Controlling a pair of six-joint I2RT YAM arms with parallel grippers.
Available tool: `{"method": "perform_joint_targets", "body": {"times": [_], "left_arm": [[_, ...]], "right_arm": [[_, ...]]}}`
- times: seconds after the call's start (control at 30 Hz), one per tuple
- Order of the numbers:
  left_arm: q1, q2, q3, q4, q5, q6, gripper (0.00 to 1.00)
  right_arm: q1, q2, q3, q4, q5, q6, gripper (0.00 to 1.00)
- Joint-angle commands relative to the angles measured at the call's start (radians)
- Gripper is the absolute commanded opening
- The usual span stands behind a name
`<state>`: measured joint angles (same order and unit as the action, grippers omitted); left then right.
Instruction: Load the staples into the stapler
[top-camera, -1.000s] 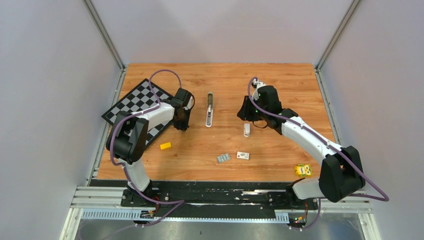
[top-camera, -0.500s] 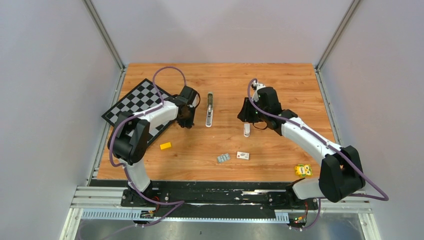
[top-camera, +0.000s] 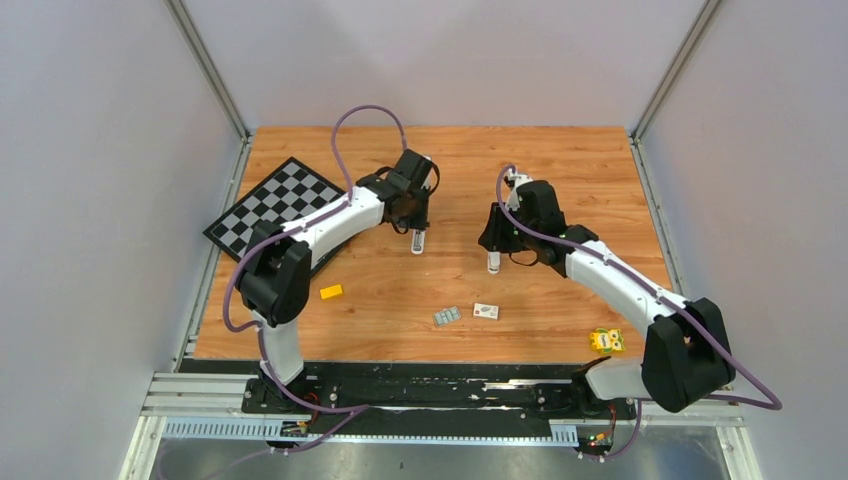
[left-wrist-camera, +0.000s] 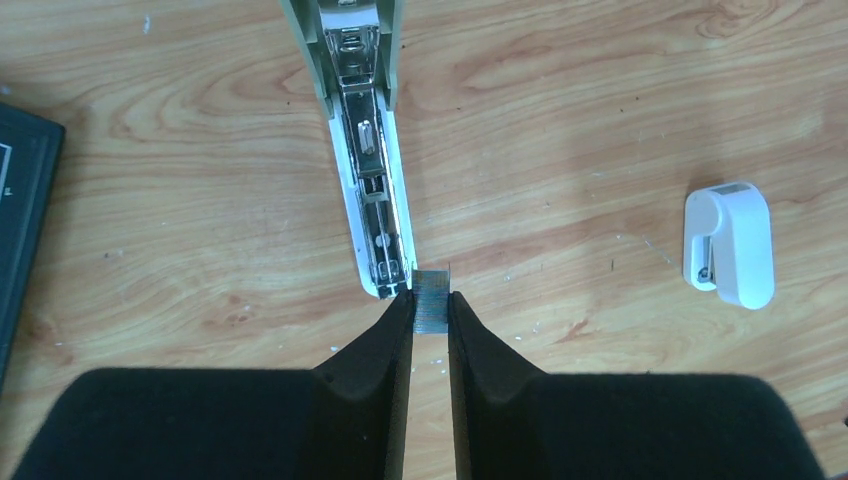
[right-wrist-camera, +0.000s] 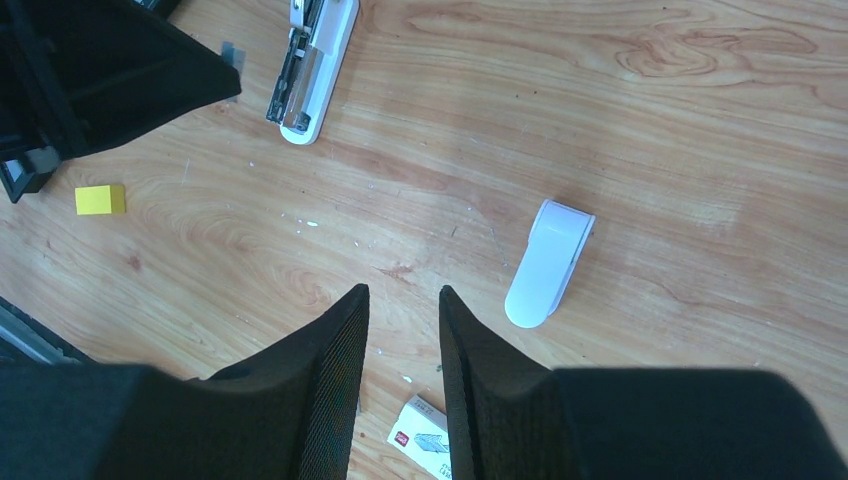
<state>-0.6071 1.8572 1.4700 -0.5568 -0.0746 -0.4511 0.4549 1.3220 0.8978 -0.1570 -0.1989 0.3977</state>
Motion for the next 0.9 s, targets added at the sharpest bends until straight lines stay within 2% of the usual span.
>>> {"method": "perform_joint_targets", "body": {"times": [0.0,0.87], "left_arm": [[-0.004,0.057,0.035,-0.034,-0.004,-0.045,0.18],[-0.004,0.125,0.055,-0.057,-0.057,-0.025,0.18]], "right_arm": [[-0.015,-0.03,-0.015,-0.041,0.015,-0.022,0.36],[-0.015,-0.037,-0.003,-0.045,0.024,-0.02,0.36]]}}
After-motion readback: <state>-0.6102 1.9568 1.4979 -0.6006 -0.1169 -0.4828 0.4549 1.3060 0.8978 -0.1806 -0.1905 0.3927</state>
